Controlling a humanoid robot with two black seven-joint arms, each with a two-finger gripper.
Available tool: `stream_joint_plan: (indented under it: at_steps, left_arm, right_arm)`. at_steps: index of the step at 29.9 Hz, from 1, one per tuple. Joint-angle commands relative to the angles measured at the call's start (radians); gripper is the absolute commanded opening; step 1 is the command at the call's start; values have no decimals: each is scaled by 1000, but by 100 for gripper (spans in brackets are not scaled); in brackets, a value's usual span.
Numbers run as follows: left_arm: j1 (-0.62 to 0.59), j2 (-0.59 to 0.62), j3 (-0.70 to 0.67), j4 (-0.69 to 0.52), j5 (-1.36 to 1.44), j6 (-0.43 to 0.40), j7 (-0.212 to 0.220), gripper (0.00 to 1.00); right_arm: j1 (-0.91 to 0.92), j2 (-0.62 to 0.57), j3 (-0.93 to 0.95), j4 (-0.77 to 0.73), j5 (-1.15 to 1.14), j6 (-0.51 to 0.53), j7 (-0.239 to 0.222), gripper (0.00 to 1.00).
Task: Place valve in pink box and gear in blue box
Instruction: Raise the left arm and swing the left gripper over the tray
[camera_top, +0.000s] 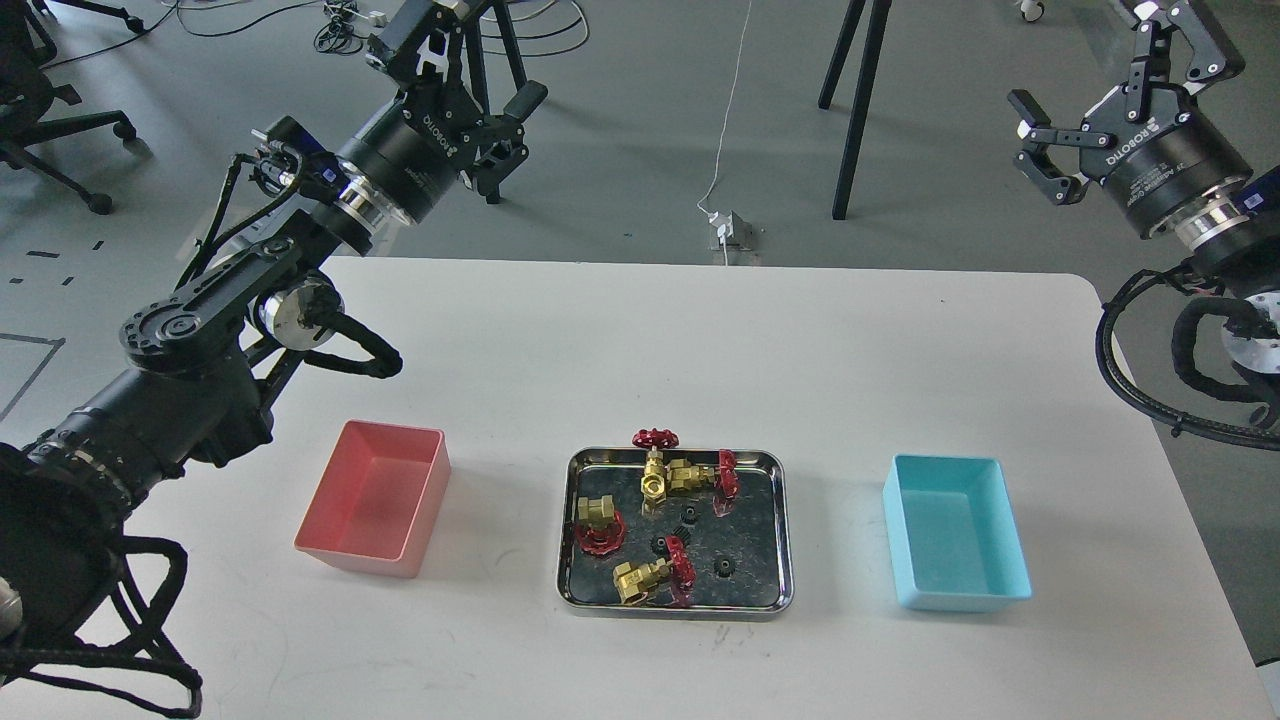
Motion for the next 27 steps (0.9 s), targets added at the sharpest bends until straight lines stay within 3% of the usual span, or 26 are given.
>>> stream_joint_plan:
  at_steps: [1,7,11,14,18,24,27]
  left_arm:
    - [-4,-6,-9,1,-8,0,0,100]
    - [-9,0,-44,16,-121,0,0,100]
    - [46,-68,-43,32,-232,0,0,100]
    - [31,-148,-37,-51,-212,0,0,100]
    - [-119,-86,21,-185,-64,0,0,100]
    - [-485,-53,688,-186,-26,199,0,99]
    - [-662,-58,1091,-223,7,378,0,99]
  right_arm:
    - [-3,-4,0,0,11,0,1,100]
    - [3,-11,72,0,50,0,-1,100]
    - [12,-13,186,0,59,0,-1,100]
    - [18,-13,214,-5,57,0,-1,100]
    - [48,-14,204,-43,51,0,-4,100]
    - [58,-16,184,-68,51,-9,-64,100]
    - [46,-25,186,-68,53,-12,-81,100]
